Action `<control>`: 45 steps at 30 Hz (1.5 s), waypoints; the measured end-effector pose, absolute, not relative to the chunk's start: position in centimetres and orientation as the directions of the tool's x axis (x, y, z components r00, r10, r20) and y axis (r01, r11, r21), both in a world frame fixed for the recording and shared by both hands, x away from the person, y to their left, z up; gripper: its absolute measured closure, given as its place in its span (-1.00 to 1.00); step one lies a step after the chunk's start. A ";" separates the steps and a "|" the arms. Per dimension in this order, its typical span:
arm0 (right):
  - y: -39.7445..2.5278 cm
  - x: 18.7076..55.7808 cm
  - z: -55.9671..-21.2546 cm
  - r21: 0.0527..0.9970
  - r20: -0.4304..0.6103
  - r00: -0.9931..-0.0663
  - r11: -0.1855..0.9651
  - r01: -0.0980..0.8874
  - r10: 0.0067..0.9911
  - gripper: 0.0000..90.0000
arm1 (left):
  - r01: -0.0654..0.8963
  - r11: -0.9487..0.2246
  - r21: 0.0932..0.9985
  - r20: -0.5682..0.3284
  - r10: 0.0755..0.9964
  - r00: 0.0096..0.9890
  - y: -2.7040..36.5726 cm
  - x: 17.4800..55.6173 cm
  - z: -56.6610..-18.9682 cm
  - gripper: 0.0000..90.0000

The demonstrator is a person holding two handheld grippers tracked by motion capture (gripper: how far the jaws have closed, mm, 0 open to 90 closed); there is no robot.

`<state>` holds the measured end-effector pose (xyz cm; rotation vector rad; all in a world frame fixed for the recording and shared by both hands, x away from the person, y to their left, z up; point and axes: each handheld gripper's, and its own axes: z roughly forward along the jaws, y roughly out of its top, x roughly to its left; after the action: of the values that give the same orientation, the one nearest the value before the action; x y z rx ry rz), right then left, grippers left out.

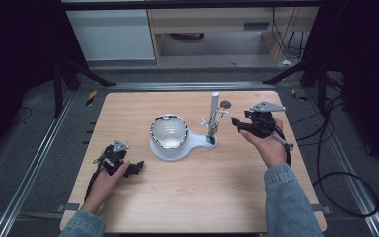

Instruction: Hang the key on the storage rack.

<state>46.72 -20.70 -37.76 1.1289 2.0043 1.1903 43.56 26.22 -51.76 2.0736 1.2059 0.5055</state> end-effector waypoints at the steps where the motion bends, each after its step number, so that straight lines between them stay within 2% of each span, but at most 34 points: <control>1: -20.7 46.7 -37.7 0.889 -0.038 -0.498 0.257 0.380 0.867 -0.30 | 0.605 -0.343 0.718 -0.004 0.868 0.496 26.2 43.6 -51.8 -1.00; 6: -20.9 46.6 -37.7 0.890 -0.035 -0.472 0.242 0.387 0.881 -0.67 | 0.605 -0.343 0.718 -0.004 0.868 0.496 26.2 43.6 -51.8 -1.00; 10: -20.9 46.4 -37.6 0.886 -0.038 -0.475 0.249 0.390 0.879 -0.82 | 0.606 -0.343 0.718 -0.004 0.868 0.496 26.2 43.6 -51.8 -1.00; 24: -22.0 44.1 -37.0 0.896 -0.063 -0.485 0.264 0.358 0.872 -0.87 | 0.606 -0.343 0.718 -0.003 0.869 0.495 26.2 43.5 -51.8 -1.00; 45: -24.3 42.4 -39.8 0.870 -0.077 -0.454 0.283 0.404 0.888 -0.84 | 0.606 -0.343 0.718 -0.003 0.869 0.495 26.2 43.5 -51.8 -1.00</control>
<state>42.44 -24.26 -39.84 1.1543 1.9871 1.1020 43.55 26.22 -51.76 2.0737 1.2065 0.5069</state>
